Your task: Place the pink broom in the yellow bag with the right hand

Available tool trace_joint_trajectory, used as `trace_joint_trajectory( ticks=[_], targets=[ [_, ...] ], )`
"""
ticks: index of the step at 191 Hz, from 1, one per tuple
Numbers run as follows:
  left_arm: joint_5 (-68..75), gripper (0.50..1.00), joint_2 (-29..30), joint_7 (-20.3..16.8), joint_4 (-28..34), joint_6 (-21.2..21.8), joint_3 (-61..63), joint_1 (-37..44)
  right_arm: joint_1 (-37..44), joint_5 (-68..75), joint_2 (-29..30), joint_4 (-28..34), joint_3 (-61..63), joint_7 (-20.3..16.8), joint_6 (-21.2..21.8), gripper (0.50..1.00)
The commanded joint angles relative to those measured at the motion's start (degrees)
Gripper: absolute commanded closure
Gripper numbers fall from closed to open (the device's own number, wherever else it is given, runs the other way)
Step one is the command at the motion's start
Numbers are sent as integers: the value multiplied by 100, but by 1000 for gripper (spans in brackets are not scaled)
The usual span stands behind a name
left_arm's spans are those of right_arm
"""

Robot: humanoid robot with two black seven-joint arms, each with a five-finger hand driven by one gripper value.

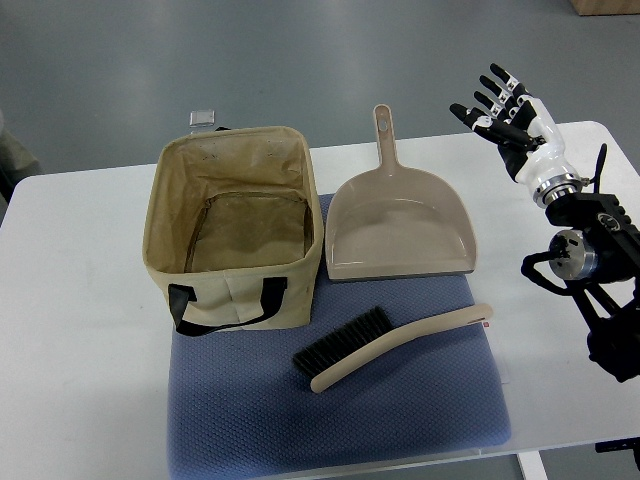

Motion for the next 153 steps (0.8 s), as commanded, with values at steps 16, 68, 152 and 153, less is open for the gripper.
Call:
trace_joint_trajectory(
  ticks=[16,68,152,153],
  targets=[
    [-3,500,0,-26,1,8,-7,26,-2,-3,9,-9,0,0,0,568],
    [-12,500,0,-35,-8,8,2,26,-2,-3,-8,-9,0,0,0,568],
    [-3,500,0,-35,-26,-1,2,26,15,-3,-8,-26,-9,0,9,568],
    [-3,500,0,-35,-26,-1,2,17,15,-3,-8,-26,-18,0,9,568]
  ],
)
